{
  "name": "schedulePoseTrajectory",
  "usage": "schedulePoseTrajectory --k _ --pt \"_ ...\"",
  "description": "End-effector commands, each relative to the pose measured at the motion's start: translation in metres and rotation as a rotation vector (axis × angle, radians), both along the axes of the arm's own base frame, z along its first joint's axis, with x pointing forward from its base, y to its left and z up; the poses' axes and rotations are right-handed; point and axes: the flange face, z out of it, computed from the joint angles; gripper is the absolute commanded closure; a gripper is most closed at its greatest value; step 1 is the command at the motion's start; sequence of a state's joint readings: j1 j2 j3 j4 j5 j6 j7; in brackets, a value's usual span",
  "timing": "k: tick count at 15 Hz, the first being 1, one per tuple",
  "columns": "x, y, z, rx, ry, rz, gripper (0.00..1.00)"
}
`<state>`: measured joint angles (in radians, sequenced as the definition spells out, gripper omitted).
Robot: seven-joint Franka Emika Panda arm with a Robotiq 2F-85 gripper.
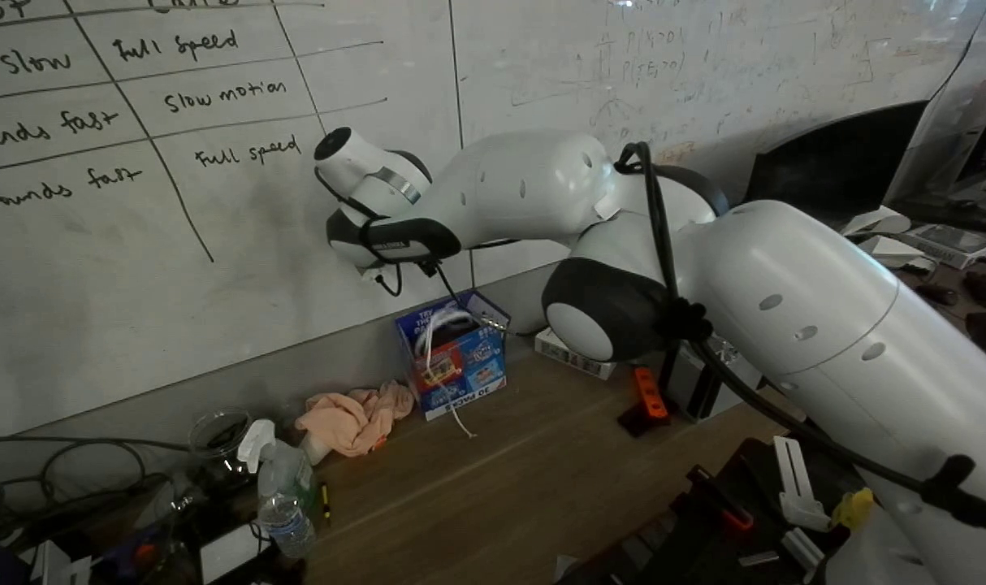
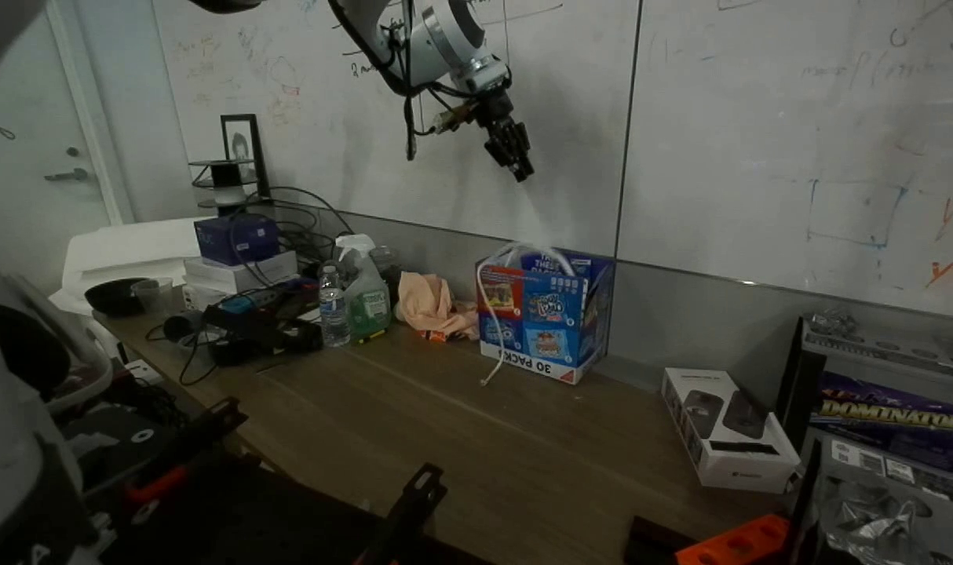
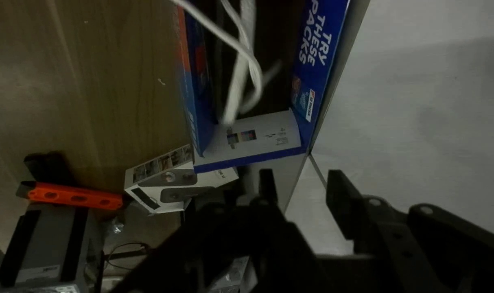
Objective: Put the strings in the box
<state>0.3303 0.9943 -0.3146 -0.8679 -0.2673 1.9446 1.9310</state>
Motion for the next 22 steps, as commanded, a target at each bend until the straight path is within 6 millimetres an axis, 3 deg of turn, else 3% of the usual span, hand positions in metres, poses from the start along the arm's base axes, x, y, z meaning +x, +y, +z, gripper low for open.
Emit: schedulePoseTrajectory --k 1,5,10,12,14,17,22 --pt "0.003 -0.01 0.016 -0.031 0.039 0.11 0.3" --pt "-0.003 -0.033 0.036 -0.021 0.141 0.271 0.01" --pt "-0.026 -0.057 0.101 -0.05 0.22 0.526 0.0" --pt "-0.041 -0.057 0.119 -0.037 0.241 0.626 0.0" --pt "-0.057 -0.042 0.125 -0.014 0.267 0.717 0.0" --pt "-0.081 -0.011 0.118 0.024 0.298 0.859 0.0" --pt "-0.123 0.031 0.048 0.061 0.382 1.104 0.0"
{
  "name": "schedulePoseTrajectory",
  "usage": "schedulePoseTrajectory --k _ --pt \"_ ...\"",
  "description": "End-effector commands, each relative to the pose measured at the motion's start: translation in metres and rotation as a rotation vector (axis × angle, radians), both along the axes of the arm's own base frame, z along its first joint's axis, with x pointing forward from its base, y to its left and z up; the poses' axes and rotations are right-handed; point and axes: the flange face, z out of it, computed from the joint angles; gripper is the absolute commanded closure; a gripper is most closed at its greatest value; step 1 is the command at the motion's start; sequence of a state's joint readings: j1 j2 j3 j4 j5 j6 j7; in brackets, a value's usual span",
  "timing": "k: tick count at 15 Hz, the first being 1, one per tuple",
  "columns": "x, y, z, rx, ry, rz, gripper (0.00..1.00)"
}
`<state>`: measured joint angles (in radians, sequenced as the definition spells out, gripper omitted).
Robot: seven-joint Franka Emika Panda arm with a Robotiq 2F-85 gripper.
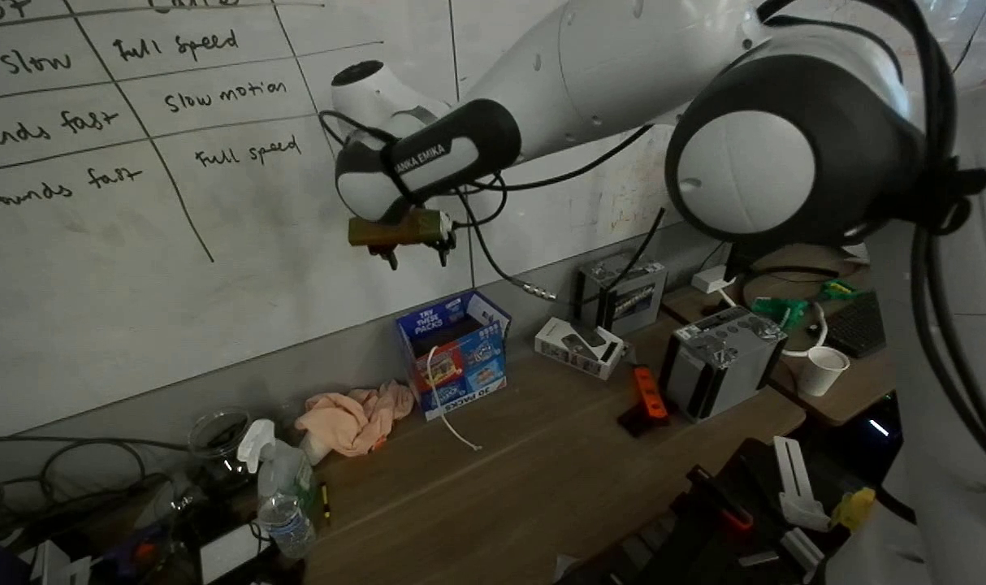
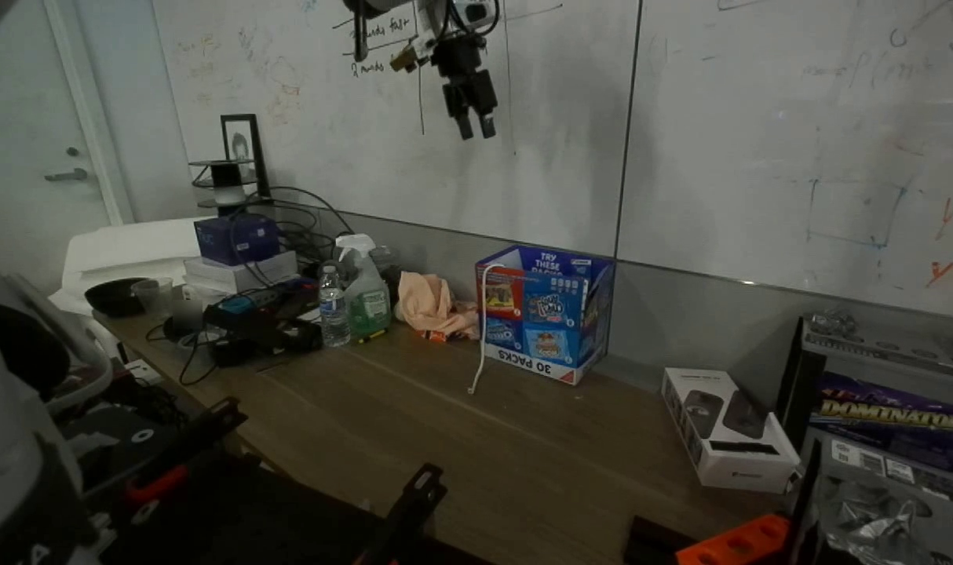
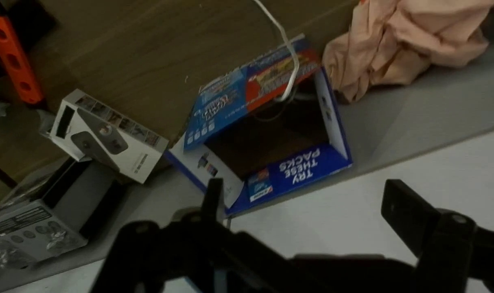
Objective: Put the strings in the box
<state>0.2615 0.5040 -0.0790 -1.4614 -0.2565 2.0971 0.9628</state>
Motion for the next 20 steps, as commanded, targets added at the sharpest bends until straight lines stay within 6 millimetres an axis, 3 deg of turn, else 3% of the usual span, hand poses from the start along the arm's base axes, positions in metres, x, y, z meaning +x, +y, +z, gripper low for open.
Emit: schedulePoseTrajectory --k 1,4,7,9,14,20 --pt "-0.041 0.013 -0.049 0.039 0.05 0.186 0.0" --pt "-0.074 0.017 -0.115 0.048 0.106 0.338 0.0" --pt "-0.113 0.003 -0.189 0.059 0.159 0.49 0.0" --pt "-0.125 -0.008 -0.228 0.074 0.197 0.591 0.0" --pt "-0.122 -0.019 -0.292 0.138 0.278 0.833 0.0" --pt "-0.1 -0.017 -0.342 0.161 0.285 0.934 0.0"
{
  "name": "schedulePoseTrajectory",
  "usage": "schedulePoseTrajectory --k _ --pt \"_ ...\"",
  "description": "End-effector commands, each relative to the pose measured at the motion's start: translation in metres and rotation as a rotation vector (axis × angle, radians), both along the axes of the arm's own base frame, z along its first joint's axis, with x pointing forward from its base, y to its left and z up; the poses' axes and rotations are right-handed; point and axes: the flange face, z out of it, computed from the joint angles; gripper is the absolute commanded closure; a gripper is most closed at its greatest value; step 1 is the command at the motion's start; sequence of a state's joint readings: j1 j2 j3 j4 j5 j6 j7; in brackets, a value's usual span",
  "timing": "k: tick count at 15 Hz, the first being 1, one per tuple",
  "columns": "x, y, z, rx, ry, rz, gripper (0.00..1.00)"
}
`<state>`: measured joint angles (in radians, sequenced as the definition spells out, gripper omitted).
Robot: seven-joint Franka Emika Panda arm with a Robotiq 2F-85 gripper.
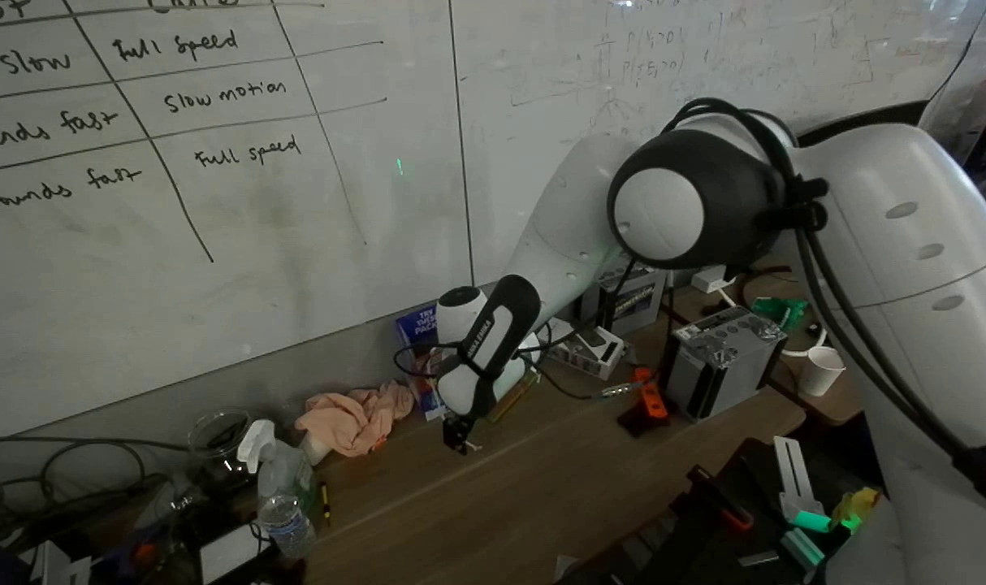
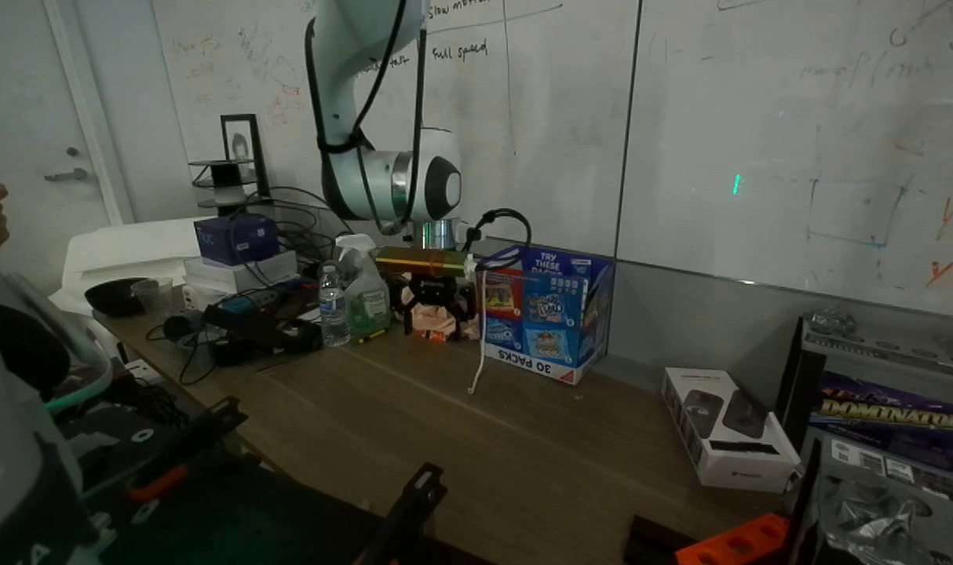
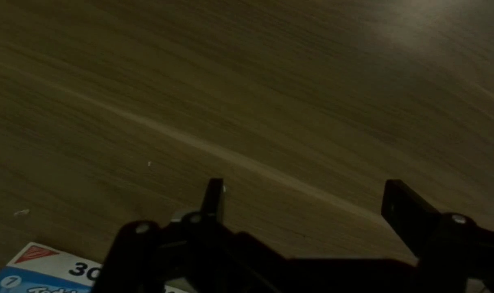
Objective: Put the strings in the box
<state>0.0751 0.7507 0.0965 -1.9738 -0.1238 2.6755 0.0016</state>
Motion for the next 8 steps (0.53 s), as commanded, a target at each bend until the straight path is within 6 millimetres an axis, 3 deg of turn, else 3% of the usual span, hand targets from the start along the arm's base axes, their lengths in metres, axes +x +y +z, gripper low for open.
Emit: schedulePoseTrajectory --k 1,8 --pt "0.026 0.005 -0.022 0.035 -0.041 0.016 0.0" --pt "0.055 -0.002 -0.062 0.039 -0.133 -0.006 0.0"
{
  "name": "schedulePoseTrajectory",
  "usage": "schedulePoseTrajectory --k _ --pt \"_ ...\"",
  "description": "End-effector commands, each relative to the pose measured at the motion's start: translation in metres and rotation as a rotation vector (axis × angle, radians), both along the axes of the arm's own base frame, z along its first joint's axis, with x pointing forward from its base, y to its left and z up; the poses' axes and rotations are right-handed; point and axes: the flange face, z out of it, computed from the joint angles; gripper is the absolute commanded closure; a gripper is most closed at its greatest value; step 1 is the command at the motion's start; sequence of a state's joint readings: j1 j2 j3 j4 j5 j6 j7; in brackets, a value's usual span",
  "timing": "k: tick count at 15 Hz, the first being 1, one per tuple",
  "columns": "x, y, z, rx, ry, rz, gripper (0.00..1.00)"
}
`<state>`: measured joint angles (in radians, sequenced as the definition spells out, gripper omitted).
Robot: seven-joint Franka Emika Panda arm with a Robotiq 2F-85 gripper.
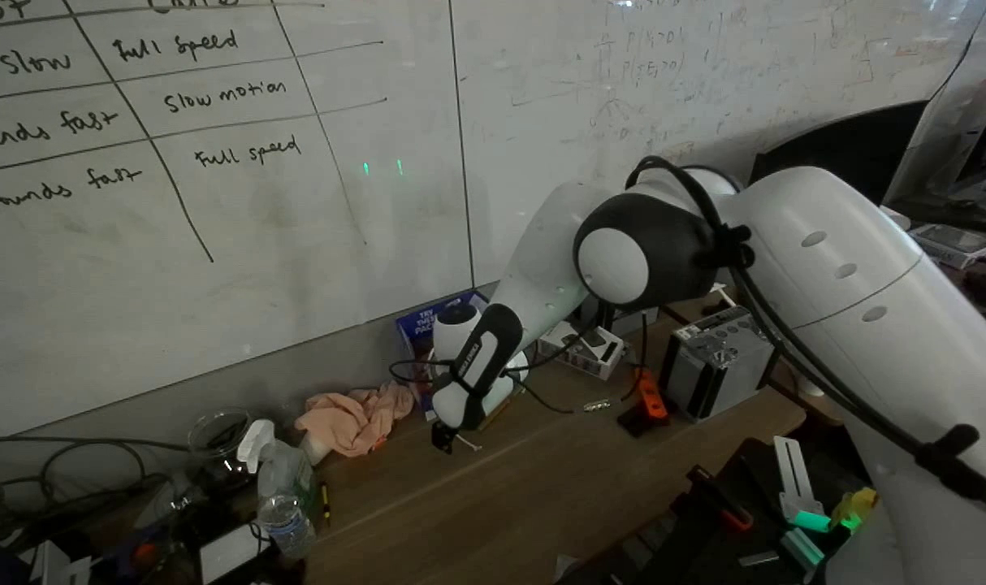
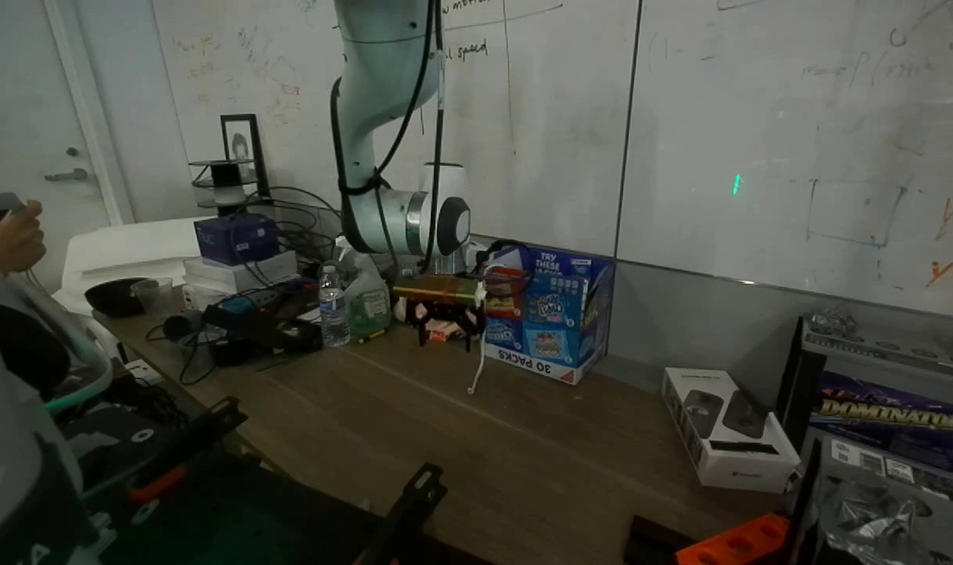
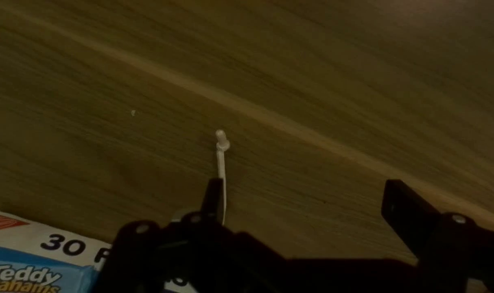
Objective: Put the strings in the box
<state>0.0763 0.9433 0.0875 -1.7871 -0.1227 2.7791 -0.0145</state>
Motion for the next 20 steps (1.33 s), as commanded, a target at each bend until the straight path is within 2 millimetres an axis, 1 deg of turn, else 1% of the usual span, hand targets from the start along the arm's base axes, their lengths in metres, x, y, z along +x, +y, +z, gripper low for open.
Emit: schedulePoseTrajectory --k 1,6,10,13,17,20 --pt "0.019 -0.006 -0.02 0.005 -0.038 -0.002 0.0" --pt "0.029 -0.021 -0.049 -0.027 -0.028 -0.009 0.0" --pt "0.033 -0.035 -0.069 -0.035 -0.023 -0.034 0.0" --pt "0.033 -0.041 -0.083 -0.04 -0.014 -0.044 0.0" --pt "0.033 -0.045 -0.095 -0.048 -0.001 -0.05 0.0" --pt "0.034 -0.046 -0.099 -0.051 0.003 -0.051 0.0"
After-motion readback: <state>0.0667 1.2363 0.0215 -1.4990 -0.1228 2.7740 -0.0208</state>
